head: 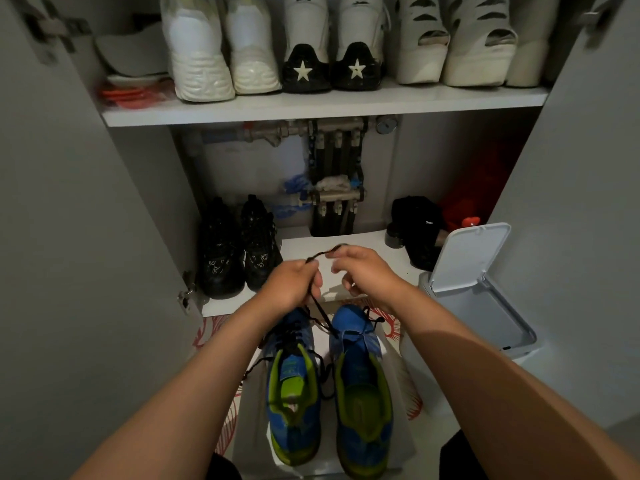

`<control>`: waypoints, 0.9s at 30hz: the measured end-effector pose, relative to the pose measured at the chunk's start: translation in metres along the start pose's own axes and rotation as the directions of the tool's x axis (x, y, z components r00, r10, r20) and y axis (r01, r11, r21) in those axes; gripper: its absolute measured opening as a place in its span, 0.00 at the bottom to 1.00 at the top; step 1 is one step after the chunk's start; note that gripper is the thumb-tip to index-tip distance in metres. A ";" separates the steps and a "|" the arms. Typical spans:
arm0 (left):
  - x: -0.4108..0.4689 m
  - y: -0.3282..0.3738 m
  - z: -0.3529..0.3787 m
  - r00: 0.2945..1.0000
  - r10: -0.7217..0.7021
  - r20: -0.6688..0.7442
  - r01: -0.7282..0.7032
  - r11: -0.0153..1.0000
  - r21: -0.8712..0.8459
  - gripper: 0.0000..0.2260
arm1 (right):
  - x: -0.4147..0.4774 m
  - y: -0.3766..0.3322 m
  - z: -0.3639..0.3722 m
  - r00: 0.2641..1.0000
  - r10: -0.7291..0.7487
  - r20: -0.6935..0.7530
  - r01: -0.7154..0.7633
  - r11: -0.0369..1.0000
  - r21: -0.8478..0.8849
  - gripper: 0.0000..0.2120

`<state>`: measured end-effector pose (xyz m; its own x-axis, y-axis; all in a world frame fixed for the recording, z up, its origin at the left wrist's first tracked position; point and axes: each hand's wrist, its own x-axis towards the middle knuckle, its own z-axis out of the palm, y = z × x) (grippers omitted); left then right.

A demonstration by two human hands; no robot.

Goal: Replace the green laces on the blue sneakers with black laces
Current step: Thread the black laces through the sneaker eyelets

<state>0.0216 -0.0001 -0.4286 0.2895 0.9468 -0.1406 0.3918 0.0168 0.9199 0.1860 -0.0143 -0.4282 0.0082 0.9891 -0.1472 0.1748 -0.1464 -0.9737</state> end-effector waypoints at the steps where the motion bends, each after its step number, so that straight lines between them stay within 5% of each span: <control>1: 0.001 0.002 -0.003 0.999 -0.002 -0.048 -0.003 0.996 -0.091 0.19 | 0.001 0.004 0.000 0.999 0.037 0.007 -0.036 0.996 -0.084 0.10; 6: 0.000 0.014 -0.024 0.960 0.070 -0.269 -0.158 0.934 -0.321 0.18 | -0.003 0.024 -0.004 0.933 0.203 0.298 -0.051 0.893 -0.447 0.11; 10: -0.005 0.012 -0.031 0.979 0.060 -0.196 -0.159 0.827 -0.540 0.18 | -0.008 0.027 -0.001 0.895 0.248 0.370 -0.020 0.852 -0.523 0.06; 12: -0.004 0.007 -0.030 0.980 0.077 -0.183 -0.139 0.923 -0.358 0.16 | -0.010 0.024 -0.001 0.897 0.234 0.375 -0.002 0.850 -0.526 0.07; 14: -0.004 -0.002 -0.030 0.986 0.135 -0.103 -0.131 0.990 0.046 0.13 | -0.011 0.019 0.002 0.903 0.178 0.392 0.024 0.889 -0.457 0.10; 17: -0.006 -0.015 -0.024 0.983 -0.001 0.185 -0.086 0.882 0.464 0.11 | -0.009 0.014 0.006 0.947 0.038 0.318 0.051 0.963 -0.264 0.11; 20: -0.011 -0.015 -0.021 0.946 -0.152 0.287 -0.005 0.877 0.481 0.13 | -0.004 0.017 0.008 0.975 0.001 0.221 0.048 0.975 -0.216 0.06; 24: -0.007 -0.010 -0.032 0.987 -0.061 0.147 -0.029 0.839 0.544 0.12 | 0.003 0.033 0.000 0.995 0.015 0.101 0.022 0.933 -0.359 0.07; 27: -0.008 -0.005 -0.046 1.000 -0.011 -0.012 0.016 0.803 0.596 0.15 | 0.004 0.045 -0.006 0.986 0.080 0.149 0.013 0.841 -0.541 0.11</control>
<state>-0.0229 0.0067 -0.4149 0.2745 0.9504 -0.1466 0.8397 -0.1626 0.5181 0.1996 -0.0164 -0.4713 -0.1242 0.9604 -0.2493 0.6799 -0.1006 -0.7264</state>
